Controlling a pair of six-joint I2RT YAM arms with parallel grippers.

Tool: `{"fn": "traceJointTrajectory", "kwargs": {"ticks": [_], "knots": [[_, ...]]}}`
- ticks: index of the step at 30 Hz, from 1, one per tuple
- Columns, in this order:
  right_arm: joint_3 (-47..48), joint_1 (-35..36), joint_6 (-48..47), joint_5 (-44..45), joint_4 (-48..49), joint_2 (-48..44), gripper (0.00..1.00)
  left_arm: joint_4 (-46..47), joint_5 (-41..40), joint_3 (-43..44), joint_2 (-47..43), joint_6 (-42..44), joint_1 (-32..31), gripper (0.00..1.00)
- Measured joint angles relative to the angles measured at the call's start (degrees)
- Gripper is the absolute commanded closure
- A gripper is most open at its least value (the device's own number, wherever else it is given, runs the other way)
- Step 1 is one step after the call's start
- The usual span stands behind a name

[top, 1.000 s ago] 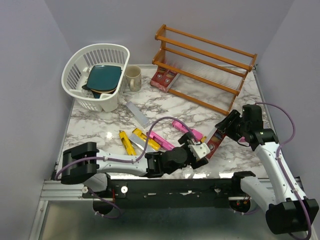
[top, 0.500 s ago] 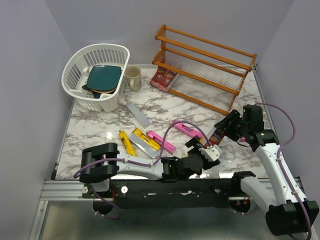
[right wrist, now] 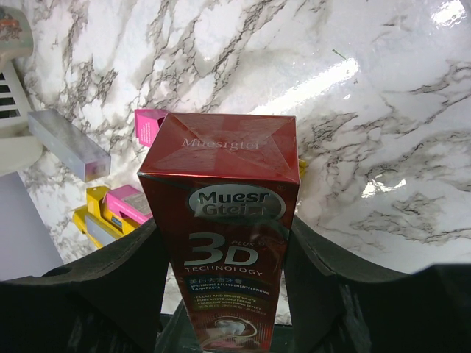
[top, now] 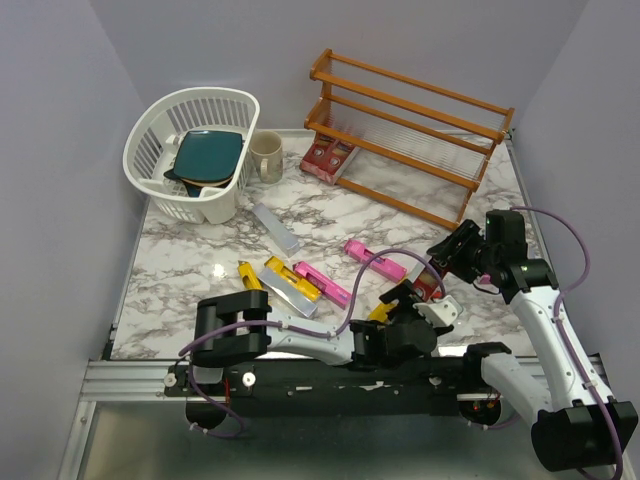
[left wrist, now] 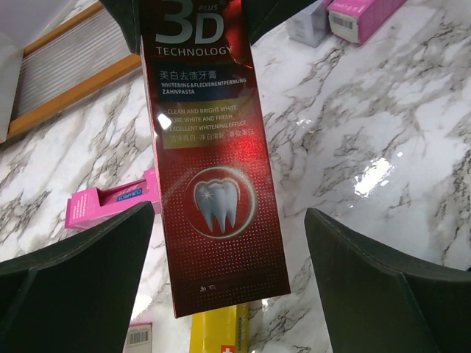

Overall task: Place and organize the toothpastes onto the shelf
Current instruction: Pick up the toothpaste from the center of the board.

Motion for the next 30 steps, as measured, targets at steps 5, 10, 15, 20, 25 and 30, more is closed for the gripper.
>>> {"fn": "traceJointTrajectory", "kwargs": {"ticks": [5,10,15,20,25,30], "knots": [[-0.1,0.0,0.2,-0.3,0.1,0.0,0.61,-4.0,-3.3,2.4,1.7,-1.8,0.0,0.13],[-0.2,0.0,0.6,-0.6,0.3,-0.3,0.60,-7.1,-5.2,4.6,3.0,-2.8,0.0,0.25],[-1.2,0.0,1.4,-1.0,0.9,-1.0,0.55,-8.5,-6.0,4.7,3.1,-3.7,0.0,0.39],[-2.1,0.0,1.9,-1.9,1.7,-1.0,0.41,-9.9,-6.0,4.7,3.1,-4.2,0.0,0.48],[-2.5,0.0,1.8,-2.8,2.3,-1.0,0.11,-11.0,-5.6,4.6,2.5,-5.4,0.1,0.52],[-2.8,0.0,-0.2,-4.6,4.9,-2.6,0.00,-12.7,-2.1,2.7,-0.6,-8.2,1.6,0.53]]}}
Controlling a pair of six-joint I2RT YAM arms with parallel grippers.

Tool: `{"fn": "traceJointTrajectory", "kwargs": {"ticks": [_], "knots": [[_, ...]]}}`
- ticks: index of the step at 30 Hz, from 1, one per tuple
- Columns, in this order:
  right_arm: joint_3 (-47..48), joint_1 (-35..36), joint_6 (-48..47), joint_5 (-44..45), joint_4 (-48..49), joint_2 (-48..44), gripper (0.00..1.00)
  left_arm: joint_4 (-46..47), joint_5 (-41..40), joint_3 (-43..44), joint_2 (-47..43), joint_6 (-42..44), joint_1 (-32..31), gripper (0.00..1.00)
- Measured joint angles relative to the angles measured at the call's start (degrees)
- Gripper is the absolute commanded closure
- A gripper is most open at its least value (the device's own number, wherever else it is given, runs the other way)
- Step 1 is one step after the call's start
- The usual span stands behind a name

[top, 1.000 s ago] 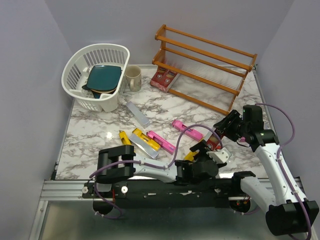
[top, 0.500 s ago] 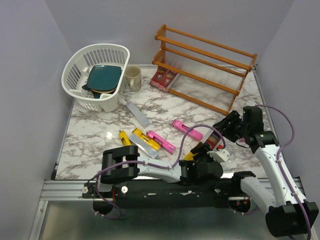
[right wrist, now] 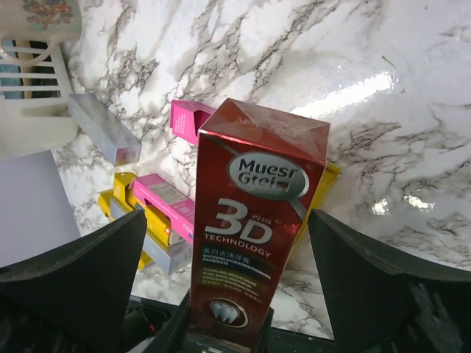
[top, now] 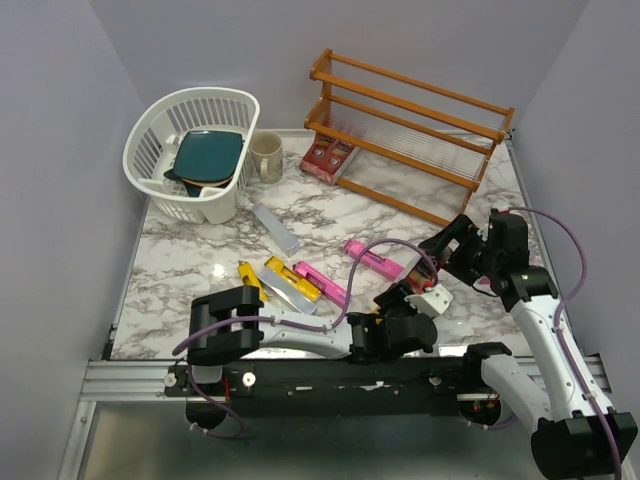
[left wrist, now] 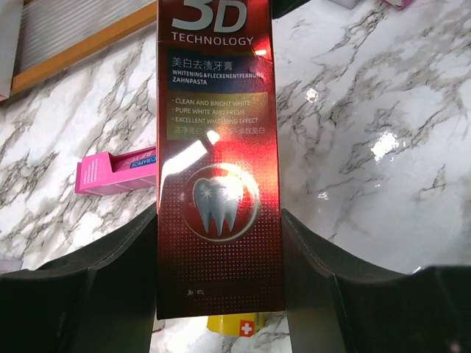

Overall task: Place and organize the toothpastes onto the shelf
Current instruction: Pick up the toothpaste from the center of the board.

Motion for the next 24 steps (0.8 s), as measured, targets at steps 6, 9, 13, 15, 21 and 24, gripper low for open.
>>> {"fn": "traceJointTrajectory", "kwargs": {"ticks": [6,9,13,15,21,24], "knots": [[1.6,0.0,-3.3,0.3,0.2,-3.8,0.00,-0.9,4.5,-4.0,-5.8,-2.6,2.9,0.53],[3.0,0.0,-5.1,1.7,0.3,-6.2,0.00,-1.0,6.6,-5.4,-8.1,-3.4,4.7,0.53],[4.8,0.0,-9.2,5.1,0.9,-12.0,0.00,-1.2,10.7,-7.8,-12.0,-4.4,9.4,0.53],[4.8,0.0,-11.0,6.7,1.3,-14.6,0.00,-1.3,13.3,-8.7,-13.7,-4.6,12.5,0.53],[4.5,0.0,-14.2,11.1,1.8,-21.0,0.00,-1.2,20.0,-8.9,-15.3,-4.4,22.4,0.53],[3.5,0.2,-15.3,13.9,1.9,-23.5,0.00,-2.7,24.2,-6.9,-14.3,-4.0,27.0,0.53]]}}
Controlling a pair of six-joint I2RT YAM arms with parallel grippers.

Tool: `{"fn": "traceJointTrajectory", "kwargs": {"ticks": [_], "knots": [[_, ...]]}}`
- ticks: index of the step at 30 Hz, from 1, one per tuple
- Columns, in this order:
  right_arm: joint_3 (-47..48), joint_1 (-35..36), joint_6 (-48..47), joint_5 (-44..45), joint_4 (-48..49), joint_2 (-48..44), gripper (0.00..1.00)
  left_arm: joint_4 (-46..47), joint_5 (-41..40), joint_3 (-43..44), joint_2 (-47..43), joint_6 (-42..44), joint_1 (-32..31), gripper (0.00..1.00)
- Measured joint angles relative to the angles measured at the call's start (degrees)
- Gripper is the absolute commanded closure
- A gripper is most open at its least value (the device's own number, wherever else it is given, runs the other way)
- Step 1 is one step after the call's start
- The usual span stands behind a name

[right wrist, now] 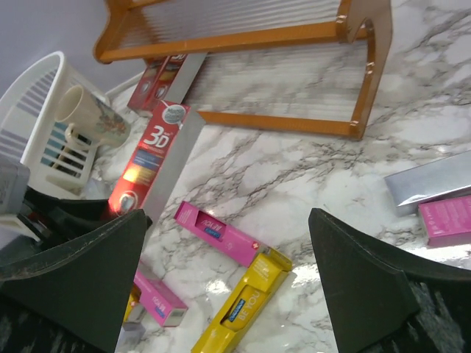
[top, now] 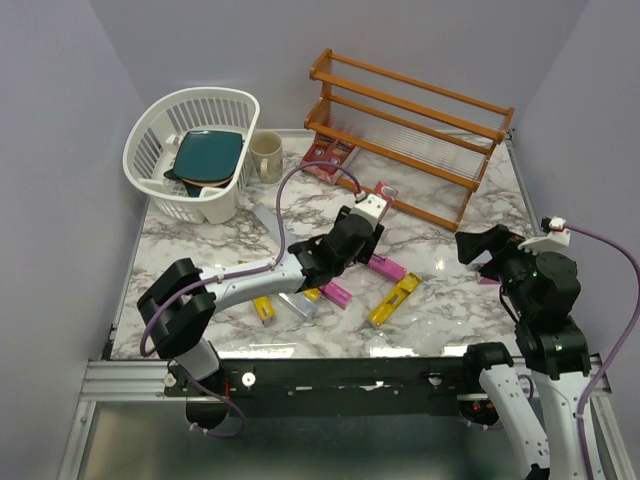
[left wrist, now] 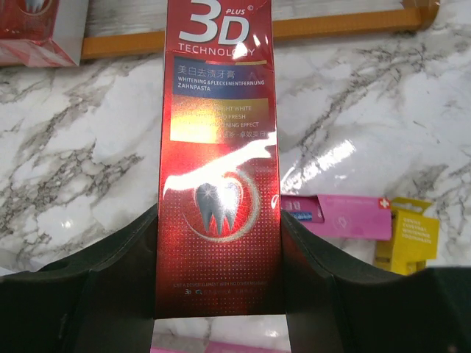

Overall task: Place and organize the toothpastes onto the shelf
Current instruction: Pick up the toothpaste from the center of the board, then place the toothpaste on the shelf.

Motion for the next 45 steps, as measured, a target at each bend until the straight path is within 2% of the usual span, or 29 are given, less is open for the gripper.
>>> {"fn": "traceJointTrajectory", "kwargs": {"ticks": [10,19,45], "knots": [[-1.6,4.2,-3.1,11.6,-0.2,-9.6,0.00,-1.9,8.7,12.8,11.1,2.1,11.1,0.53],[-3.3,7.0,-4.8,17.0,-0.3,-14.4,0.00,-3.3,13.5,24.1,22.9,2.8,17.9,0.53],[-6.6,9.0,-7.0,19.5,0.9,-17.7,0.00,-0.3,17.9,42.8,40.6,6.3,23.4,0.52]]}}
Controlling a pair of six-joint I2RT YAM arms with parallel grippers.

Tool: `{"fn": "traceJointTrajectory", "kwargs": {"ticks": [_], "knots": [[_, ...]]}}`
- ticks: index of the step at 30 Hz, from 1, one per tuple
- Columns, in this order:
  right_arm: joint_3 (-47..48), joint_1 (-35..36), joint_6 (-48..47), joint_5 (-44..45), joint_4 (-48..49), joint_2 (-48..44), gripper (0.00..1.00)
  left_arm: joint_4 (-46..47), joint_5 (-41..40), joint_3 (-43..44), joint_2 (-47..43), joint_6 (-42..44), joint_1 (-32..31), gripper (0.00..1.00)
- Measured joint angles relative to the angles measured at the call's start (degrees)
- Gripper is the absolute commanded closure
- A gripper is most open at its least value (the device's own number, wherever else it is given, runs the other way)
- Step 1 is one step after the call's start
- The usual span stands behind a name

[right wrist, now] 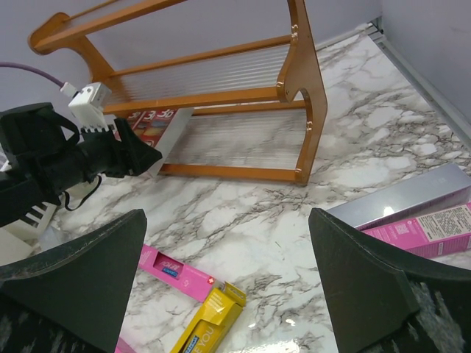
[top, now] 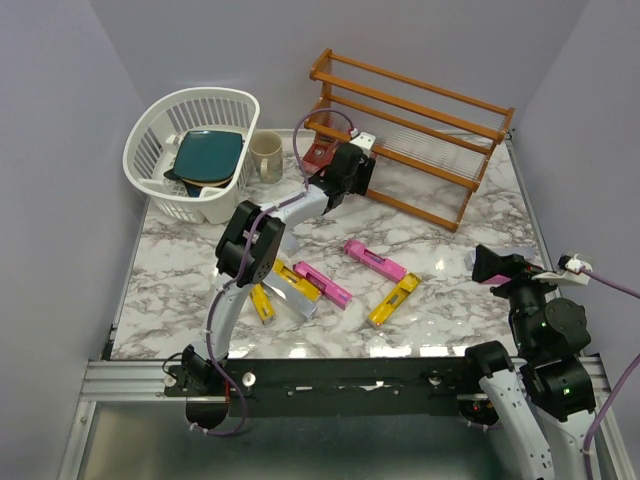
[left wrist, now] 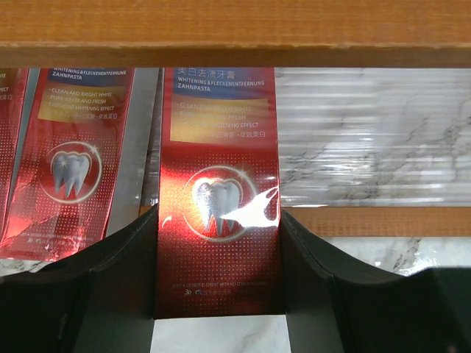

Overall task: Place and organize the toothpastes onto the shelf
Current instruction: Place the toothpaste on the shelf.

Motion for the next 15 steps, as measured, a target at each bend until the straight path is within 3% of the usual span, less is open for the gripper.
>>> {"fn": "traceJointTrajectory", "kwargs": {"ticks": [15], "knots": [[-0.2,0.0,-0.3,-0.1,0.5,0.0,0.00,0.0,1.0,5.0,3.6,0.1,1.0,0.50]]}}
